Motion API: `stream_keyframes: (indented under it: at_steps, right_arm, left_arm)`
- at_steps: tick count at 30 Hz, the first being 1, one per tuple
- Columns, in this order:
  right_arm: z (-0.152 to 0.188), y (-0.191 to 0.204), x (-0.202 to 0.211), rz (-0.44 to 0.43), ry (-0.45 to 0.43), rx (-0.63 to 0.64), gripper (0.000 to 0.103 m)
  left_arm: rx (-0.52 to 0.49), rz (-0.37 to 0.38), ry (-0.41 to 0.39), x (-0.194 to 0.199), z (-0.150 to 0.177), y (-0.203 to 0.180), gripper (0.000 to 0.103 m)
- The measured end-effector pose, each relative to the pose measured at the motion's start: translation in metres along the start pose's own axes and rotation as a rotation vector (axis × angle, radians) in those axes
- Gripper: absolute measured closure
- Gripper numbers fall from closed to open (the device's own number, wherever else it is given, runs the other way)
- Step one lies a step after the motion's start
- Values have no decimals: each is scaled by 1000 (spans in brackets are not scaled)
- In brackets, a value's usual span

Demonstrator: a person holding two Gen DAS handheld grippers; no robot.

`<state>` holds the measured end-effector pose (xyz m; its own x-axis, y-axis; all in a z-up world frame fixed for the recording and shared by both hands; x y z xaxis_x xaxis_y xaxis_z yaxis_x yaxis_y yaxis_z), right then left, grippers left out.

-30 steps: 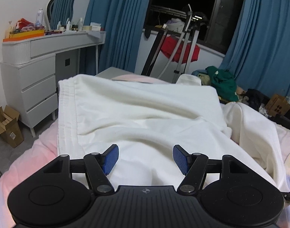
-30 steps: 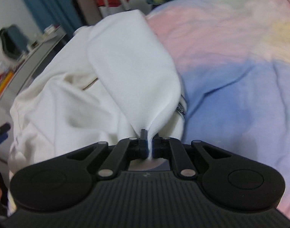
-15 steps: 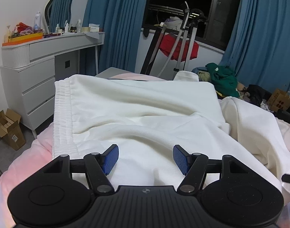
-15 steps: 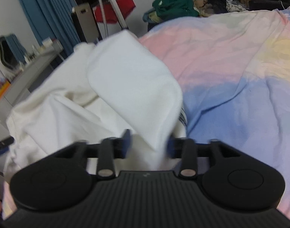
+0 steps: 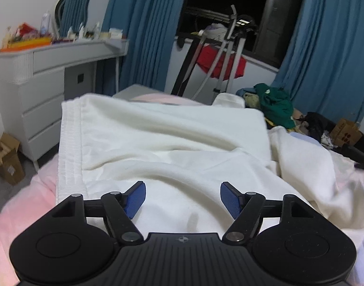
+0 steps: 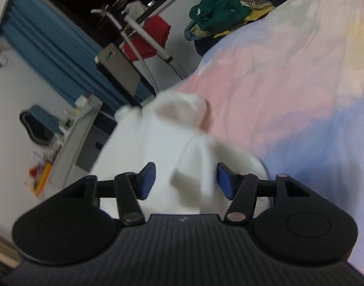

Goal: Fold clothes

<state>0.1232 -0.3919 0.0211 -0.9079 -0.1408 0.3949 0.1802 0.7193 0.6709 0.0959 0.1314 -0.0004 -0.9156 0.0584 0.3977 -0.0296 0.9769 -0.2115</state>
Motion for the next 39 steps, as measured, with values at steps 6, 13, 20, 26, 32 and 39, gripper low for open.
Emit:
stream_keyframes:
  at_steps: [6,13,20,26,32,39]
  right_arm:
    - [-28,22,-91,98,64,29,44]
    - [11,15,-182,81,182,-231,44]
    - [20,46,-173,116,-7,-46,91]
    - [-38,36,-87,194,-276,35,93]
    - [-92,-25,15,328,-488,49,93]
    - [-70,-159,78,542,-463,-228,90]
  left_arm:
    - [80,19,50,-34,6,10,32]
    - [24,70,20,-61,8,5,30]
    - [75,104,28,-64,10,10,31]
    - [79,114,9,-55,6,7,31]
    - [150,165,35,-38,0,8,31]
    - [184,180,68,-19,0,13,27]
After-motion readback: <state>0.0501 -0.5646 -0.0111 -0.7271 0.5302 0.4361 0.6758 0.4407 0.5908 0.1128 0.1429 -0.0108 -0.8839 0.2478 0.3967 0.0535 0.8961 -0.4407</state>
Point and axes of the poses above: each gripper's, at about its wrist camera, not at the fingertips, and x roughly against the way its jaws point, y to its left, z to its underside, the point moved 4 cm from there along -x, roughly the way its jaws point, and after that the axes turned 11 degrees about -y, right-handed, at the moved point
